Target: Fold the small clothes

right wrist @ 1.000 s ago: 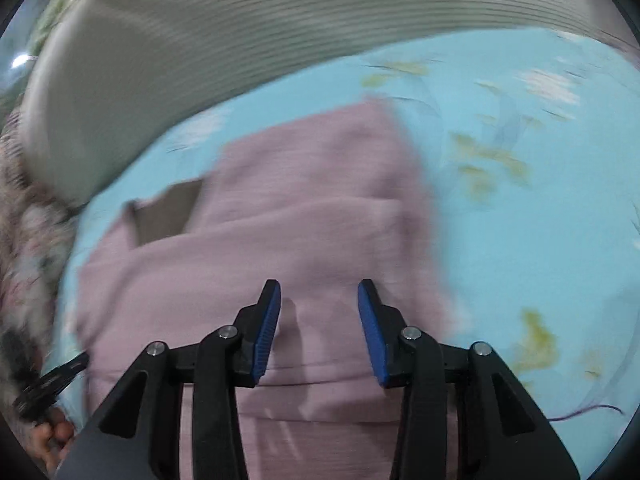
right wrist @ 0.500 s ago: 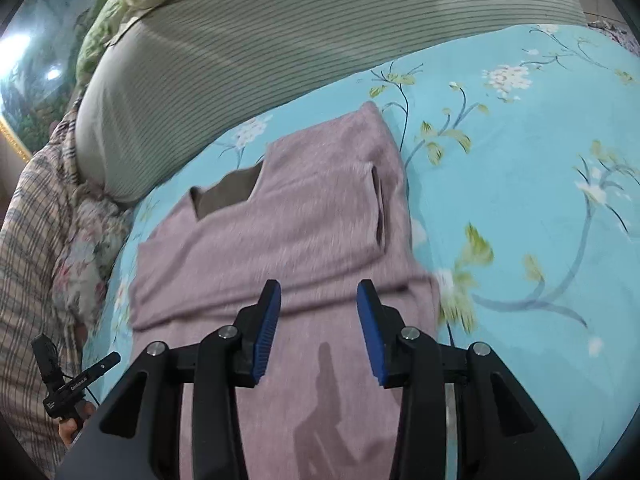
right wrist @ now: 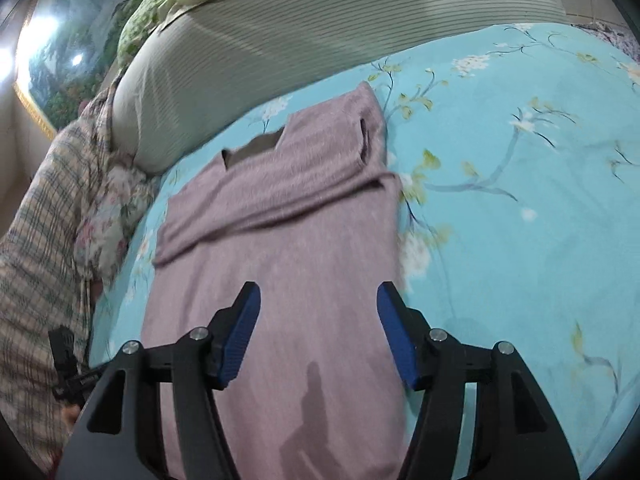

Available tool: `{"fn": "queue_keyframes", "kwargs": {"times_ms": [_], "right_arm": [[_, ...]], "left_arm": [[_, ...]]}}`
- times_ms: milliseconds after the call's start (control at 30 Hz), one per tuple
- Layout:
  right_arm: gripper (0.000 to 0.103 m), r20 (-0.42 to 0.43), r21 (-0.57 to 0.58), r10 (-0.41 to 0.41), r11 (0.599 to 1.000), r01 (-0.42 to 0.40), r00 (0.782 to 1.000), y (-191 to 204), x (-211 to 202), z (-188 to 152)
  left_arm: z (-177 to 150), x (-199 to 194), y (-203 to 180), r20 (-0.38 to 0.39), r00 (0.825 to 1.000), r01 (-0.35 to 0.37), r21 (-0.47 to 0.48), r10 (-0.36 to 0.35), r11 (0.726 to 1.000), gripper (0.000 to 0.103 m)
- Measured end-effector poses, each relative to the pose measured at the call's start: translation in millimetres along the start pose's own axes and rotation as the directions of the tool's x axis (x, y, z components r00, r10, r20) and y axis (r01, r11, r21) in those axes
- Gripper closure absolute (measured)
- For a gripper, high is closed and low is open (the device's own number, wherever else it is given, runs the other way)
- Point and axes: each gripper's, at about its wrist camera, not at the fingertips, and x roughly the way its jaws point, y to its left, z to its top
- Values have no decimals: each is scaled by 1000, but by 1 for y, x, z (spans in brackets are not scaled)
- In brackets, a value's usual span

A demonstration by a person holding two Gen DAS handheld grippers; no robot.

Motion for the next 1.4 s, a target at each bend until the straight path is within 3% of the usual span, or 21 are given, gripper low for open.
{"fn": "queue_keyframes", "kwargs": {"times_ms": [267, 433, 567, 667, 733, 833, 900, 967, 1000, 1067, 1200, 1267, 1400], "right_arm": [[41, -118, -55, -18, 998, 12, 993, -35, -33, -59], [41, -234, -87, 143, 982, -167, 962, -34, -46, -104], [41, -277, -100, 213, 963, -248, 937, -33, -57, -122], [41, -321, -77, 256, 952, -295, 912, -37, -55, -132], [41, -348, -59, 298, 940, -337, 889, -35, -50, -138], [45, -337, 3, 374, 918, -396, 864, -42, -41, -140], [60, -323, 28, 378, 920, -391, 867, -46, -36, -141], [91, -326, 31, 352, 931, -362, 877, -48, -33, -142], [94, -332, 20, 322, 942, -335, 886, -49, -32, -143], [95, -333, 11, 310, 945, -326, 890, -49, -33, -144], [96, -260, 28, 403, 911, -410, 877, -41, -46, -139], [96, -208, 40, 460, 886, -463, 863, -40, -55, -133], [96, -61, 63, 585, 811, -582, 808, -35, -73, -111]], "left_arm": [[-64, -21, -15, -31, 993, 120, 115, -117, 986, 34], [-94, -31, -24, -77, 981, 188, 185, -177, 965, 35], [-103, -30, -25, -107, 970, 235, 194, -218, 952, 36], [-107, -26, -23, -137, 954, 288, 177, -266, 941, 43], [-111, -21, -23, -171, 937, 331, 152, -305, 931, 54], [-117, -13, -25, -188, 936, 329, 165, -297, 930, 63], [-118, -10, -23, -187, 936, 327, 159, -297, 932, 70], [-117, -11, -16, -179, 934, 335, 135, -310, 932, 79], [-117, -11, -13, -173, 936, 330, 126, -307, 936, 89], [-117, -12, -9, -163, 944, 308, 116, -288, 944, 100], [-116, -36, -17, -98, 959, 276, 133, -264, 952, 99], [-112, -61, -19, -34, 953, 304, 118, -302, 945, 100], [-95, -104, -17, 94, 939, 320, 118, -331, 940, 100]]}}
